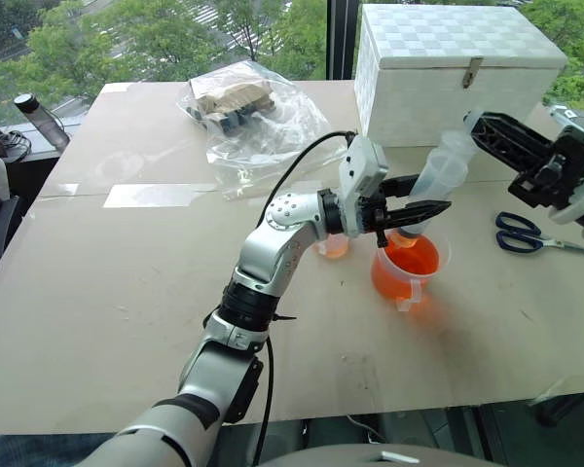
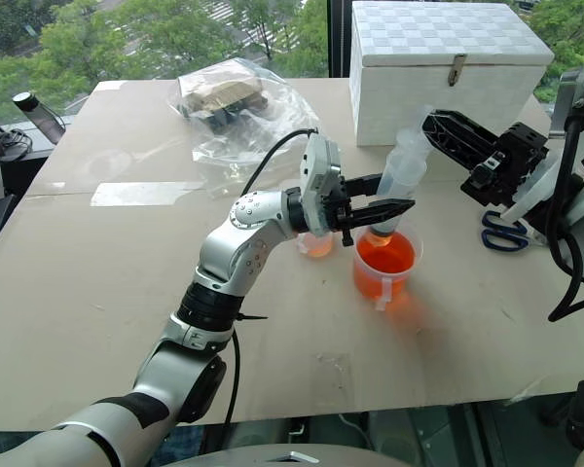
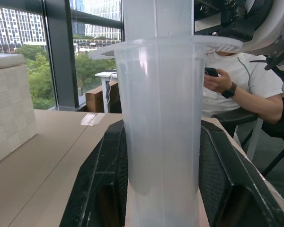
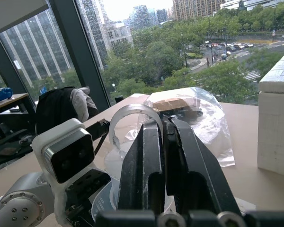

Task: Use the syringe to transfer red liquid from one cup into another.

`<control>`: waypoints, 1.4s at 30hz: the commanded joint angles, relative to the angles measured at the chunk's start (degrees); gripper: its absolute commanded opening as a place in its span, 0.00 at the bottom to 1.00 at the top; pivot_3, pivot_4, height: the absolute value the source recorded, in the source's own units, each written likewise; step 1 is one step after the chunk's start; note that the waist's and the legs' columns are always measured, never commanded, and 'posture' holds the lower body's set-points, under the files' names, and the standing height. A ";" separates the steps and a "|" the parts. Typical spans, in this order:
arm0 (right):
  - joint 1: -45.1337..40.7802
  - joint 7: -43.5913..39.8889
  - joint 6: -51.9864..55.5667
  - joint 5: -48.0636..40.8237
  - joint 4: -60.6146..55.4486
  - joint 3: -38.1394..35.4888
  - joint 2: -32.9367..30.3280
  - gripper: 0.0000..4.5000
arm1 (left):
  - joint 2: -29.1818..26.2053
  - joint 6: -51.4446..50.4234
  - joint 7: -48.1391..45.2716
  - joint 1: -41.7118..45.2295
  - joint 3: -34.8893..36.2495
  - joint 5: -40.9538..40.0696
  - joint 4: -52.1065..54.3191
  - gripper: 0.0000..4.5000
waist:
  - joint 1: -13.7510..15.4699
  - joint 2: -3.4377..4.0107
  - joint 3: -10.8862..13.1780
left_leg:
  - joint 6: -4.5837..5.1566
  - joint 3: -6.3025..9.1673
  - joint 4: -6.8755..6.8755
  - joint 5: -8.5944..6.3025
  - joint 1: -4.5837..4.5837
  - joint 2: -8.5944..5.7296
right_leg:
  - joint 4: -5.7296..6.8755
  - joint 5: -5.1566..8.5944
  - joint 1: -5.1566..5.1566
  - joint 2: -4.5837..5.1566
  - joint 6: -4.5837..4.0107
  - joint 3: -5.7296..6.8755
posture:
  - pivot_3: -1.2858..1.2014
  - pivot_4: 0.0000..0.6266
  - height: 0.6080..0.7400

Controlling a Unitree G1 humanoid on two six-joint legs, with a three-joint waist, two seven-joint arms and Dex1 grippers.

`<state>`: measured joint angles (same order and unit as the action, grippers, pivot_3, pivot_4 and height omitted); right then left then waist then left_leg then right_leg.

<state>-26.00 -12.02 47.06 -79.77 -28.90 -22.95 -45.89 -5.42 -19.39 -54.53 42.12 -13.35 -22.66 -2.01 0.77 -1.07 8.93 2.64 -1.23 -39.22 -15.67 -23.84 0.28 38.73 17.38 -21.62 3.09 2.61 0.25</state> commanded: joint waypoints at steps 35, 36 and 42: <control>22.43 -17.11 2.42 -2.84 3.38 -22.24 -7.84 0.77 | -0.82 -11.21 9.56 11.64 6.82 -5.93 10.68 0.30 | -0.07 0.10 -0.05 | 0.21 0.03 0.01 -0.13 0.09 0.01 | -0.05 0.00 0.14 -0.09 0.01 0.00 | 0.52 0.24 1.00; 21.17 -16.21 1.45 -1.88 3.20 -20.92 -7.45 0.77 | -1.70 -11.45 9.96 11.95 7.64 -6.07 11.20 0.30 | -0.18 0.10 -0.05 | 0.07 0.03 0.00 -0.04 0.09 0.01 | -0.06 0.00 0.14 -0.10 0.01 -0.01 | 0.52 0.24 1.00; 13.10 -12.20 -1.03 -0.41 2.05 -13.80 -5.86 0.77 | -10.41 -13.46 10.42 10.98 13.65 -7.32 12.22 0.30 | -0.26 0.17 -0.05 | 0.02 0.00 0.02 -0.02 0.11 0.03 | -0.05 0.00 0.09 -0.13 0.00 -0.05 | 0.52 0.24 1.00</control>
<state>-11.66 -25.11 47.73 -80.68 -25.40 -37.22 -51.82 -14.88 -32.71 -44.46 52.99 -2.24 -28.84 8.00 0.50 -0.90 8.89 2.65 -1.21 -39.18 -15.68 -23.75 0.33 38.67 17.38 -21.55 2.94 2.61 0.20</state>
